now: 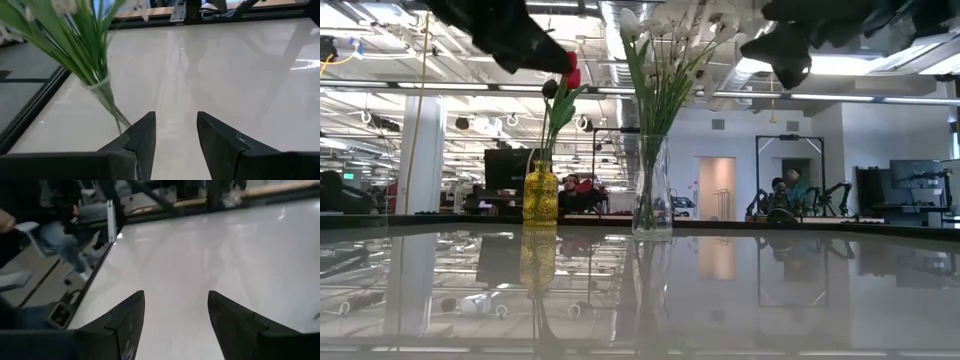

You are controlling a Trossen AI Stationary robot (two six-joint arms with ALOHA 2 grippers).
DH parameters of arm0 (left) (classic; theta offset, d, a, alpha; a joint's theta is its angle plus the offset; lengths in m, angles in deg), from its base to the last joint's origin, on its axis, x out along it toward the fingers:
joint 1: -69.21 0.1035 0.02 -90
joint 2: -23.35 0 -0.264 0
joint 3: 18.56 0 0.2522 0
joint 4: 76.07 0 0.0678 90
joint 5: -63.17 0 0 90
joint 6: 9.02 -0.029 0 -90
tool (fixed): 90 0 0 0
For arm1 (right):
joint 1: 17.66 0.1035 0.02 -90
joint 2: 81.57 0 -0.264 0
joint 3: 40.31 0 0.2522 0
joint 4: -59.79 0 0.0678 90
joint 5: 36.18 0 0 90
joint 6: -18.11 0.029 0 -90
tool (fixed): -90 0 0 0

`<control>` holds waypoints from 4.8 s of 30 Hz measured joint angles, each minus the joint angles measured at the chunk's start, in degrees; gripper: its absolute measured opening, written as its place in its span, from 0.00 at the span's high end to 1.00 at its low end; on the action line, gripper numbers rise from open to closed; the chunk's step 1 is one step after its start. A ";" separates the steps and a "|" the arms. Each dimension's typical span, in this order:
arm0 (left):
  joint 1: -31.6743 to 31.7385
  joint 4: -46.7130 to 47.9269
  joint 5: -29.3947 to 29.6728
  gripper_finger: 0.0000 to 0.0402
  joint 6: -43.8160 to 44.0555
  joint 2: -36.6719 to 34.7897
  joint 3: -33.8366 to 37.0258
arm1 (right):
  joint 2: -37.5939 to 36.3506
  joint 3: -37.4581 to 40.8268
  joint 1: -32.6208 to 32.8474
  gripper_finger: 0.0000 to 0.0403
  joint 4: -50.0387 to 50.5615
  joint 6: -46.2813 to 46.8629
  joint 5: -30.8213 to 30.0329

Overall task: Sort flowers into vase by color
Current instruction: Return to Home Position

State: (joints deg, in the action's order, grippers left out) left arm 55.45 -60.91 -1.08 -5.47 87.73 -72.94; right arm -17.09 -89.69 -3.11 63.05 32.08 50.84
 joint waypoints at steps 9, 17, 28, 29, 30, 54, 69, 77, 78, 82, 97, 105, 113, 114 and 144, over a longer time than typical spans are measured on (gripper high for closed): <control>-5.74 -12.94 -0.28 0.67 1.66 0.09 11.91 | 3.72 0.22 7.50 0.39 1.34 2.51 -5.46; -5.41 -17.45 -2.94 0.67 -0.14 -4.56 20.66 | 9.50 0.63 9.69 0.39 -2.34 2.47 -12.10; -3.18 -27.05 -2.80 0.67 0.32 -17.87 33.70 | 11.60 0.66 -2.79 0.46 -3.83 0.58 -2.29; -3.18 -26.56 -2.85 0.67 0.57 -19.74 33.97 | 10.28 0.66 -3.72 0.47 -3.32 -0.37 -1.70; -3.18 -26.01 -2.90 0.67 0.65 -21.72 34.31 | 9.19 0.66 -4.46 0.48 -2.97 -1.23 -1.58; -3.18 -9.00 -1.79 0.67 6.10 -57.04 37.02 | -4.93 15.76 -10.11 0.67 -10.62 -3.73 -1.44; -3.18 -9.01 -1.39 0.67 3.00 -61.70 37.98 | -14.98 27.87 -12.69 0.75 -28.95 -4.54 -0.27; -3.18 -12.41 -2.62 0.67 3.19 -61.45 39.95 | -16.01 33.16 -12.90 0.83 -34.82 -4.47 2.93; -3.18 -12.45 -2.62 0.67 3.39 -61.46 39.95 | -16.46 33.91 -13.13 0.85 -34.76 -4.17 3.10; -3.18 -11.63 -2.99 0.67 4.73 -61.42 39.95 | -20.25 35.15 -15.34 0.93 -28.00 -1.95 4.45; -3.18 -10.70 -2.94 0.67 6.22 -61.42 39.97 | -46.16 35.16 -24.86 0.95 9.10 -0.82 4.85; -3.18 -5.38 -2.91 0.67 11.29 -61.40 39.97 | -49.04 35.06 -24.50 0.92 9.68 -9.25 0.31; -3.18 -5.60 -2.92 0.67 11.71 -61.27 39.97 | -48.32 35.06 -24.51 0.89 9.88 -10.84 0.31; -3.18 -5.59 -2.92 0.67 11.72 -61.27 39.97 | -48.31 35.06 -24.51 0.89 9.88 -10.84 0.30; -3.18 -5.59 -2.89 0.67 11.71 -61.27 39.99 | -48.38 35.04 -24.51 0.88 10.08 -10.99 0.22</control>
State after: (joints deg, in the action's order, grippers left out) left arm 52.26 -66.50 -3.97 6.25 26.46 -32.95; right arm -65.47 -54.65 -27.62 73.12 21.09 51.06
